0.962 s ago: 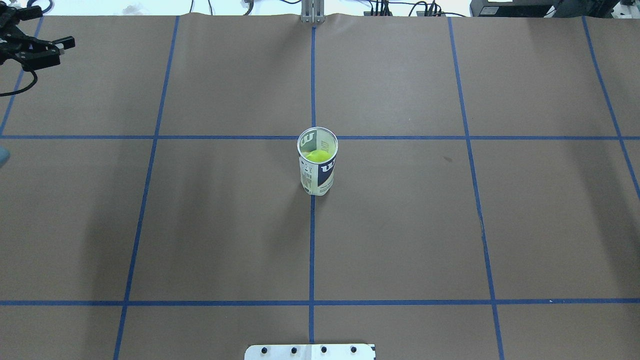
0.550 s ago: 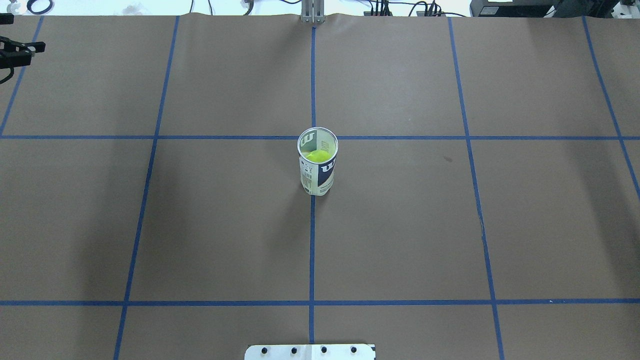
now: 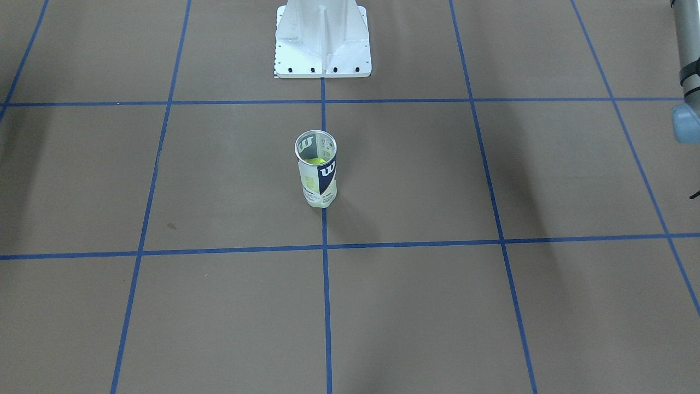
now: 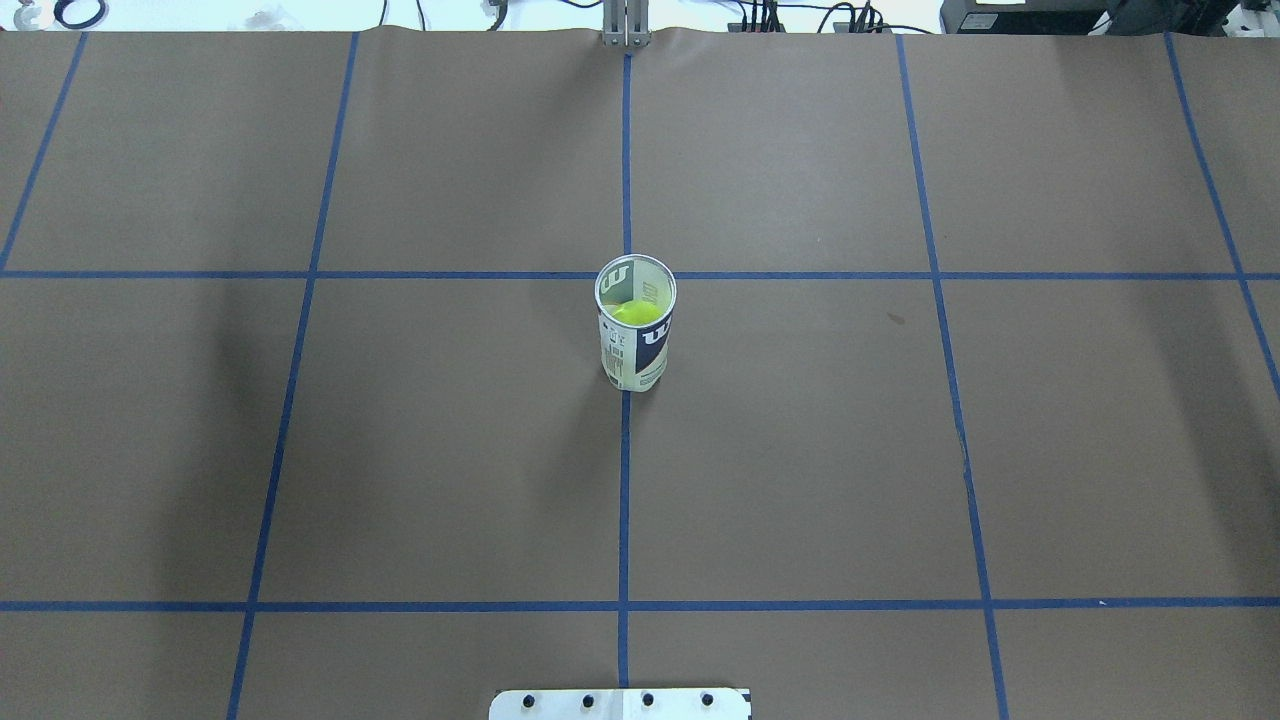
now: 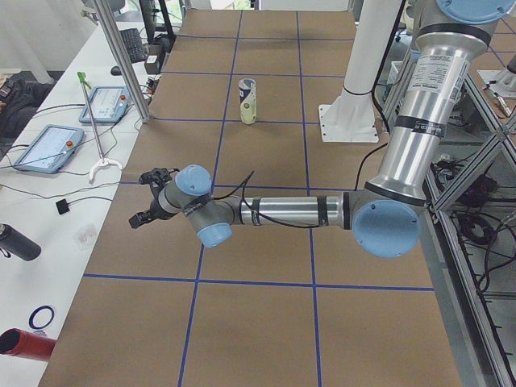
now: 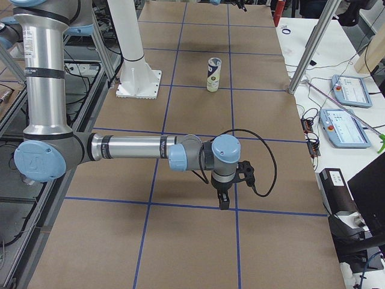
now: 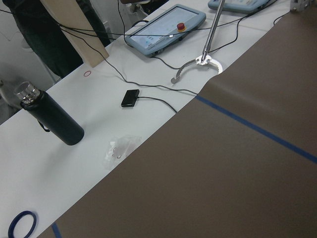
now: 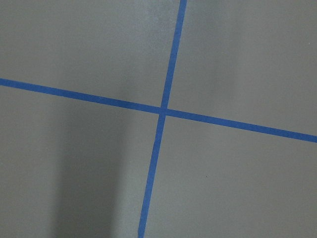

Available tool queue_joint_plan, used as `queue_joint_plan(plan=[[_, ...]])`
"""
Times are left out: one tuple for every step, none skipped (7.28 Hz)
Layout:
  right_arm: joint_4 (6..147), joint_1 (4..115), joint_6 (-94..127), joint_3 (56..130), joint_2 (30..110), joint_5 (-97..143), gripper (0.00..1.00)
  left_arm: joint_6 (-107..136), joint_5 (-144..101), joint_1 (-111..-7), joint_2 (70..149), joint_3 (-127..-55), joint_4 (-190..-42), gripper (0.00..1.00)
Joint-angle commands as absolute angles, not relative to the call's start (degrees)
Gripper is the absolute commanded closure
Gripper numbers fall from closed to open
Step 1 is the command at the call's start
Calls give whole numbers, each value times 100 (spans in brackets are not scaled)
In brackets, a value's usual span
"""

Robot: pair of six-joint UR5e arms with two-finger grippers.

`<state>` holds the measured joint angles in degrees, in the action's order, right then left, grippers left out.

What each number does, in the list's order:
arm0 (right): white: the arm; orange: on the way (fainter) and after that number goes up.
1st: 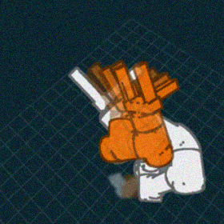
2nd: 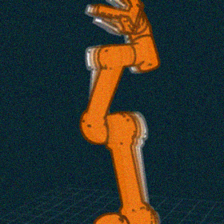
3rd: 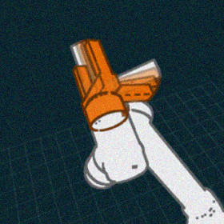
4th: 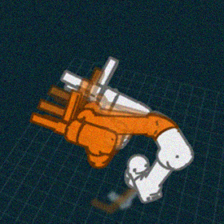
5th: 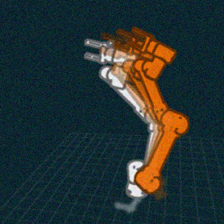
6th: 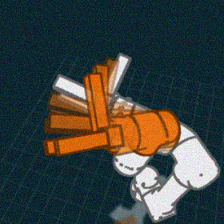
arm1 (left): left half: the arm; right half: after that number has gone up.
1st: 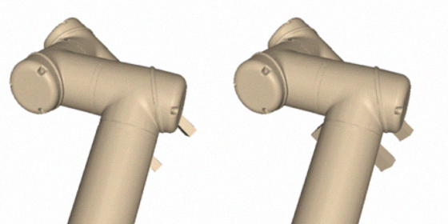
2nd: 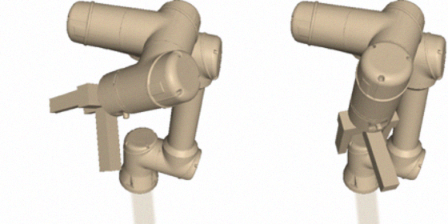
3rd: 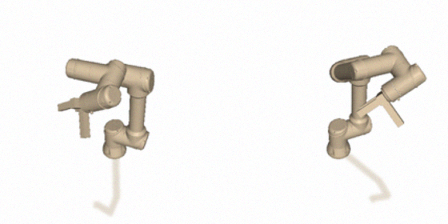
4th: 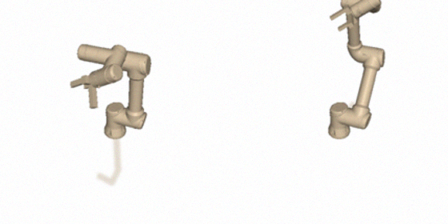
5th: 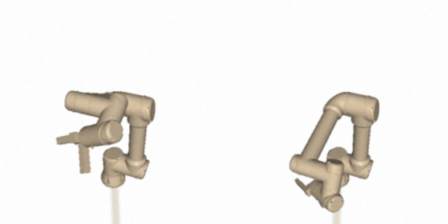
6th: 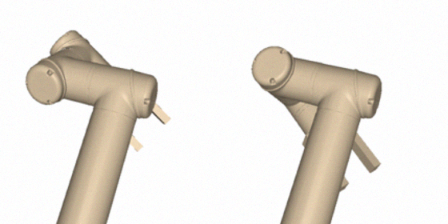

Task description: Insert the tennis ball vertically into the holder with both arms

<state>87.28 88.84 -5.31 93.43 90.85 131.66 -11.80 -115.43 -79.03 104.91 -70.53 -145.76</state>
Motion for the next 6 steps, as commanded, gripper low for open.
queue_joint_plan(plan=[[8728,8886,-527,9343,9070,13157,0,-2256,-11540,-8391,10695,-7075,-12919,0],[8728,8886,-527,9343,9070,13166,0,-2624,-11427,-8507,10853,-7084,-12111,0],[8728,8886,-527,9343,9079,13157,0,-2880,-11260,-8656,11028,-7075,-11528,0],[8728,8877,-536,9334,9079,13157,0,-3292,-11128,-8936,11126,-7058,-11253,0],[8719,8886,-536,9325,9079,13157,0,-3270,-11136,-9165,11197,-7032,-10850,0],[8710,8886,-536,9316,9079,13157,0,-3313,-10840,-9350,11180,-7023,-10872,0]])
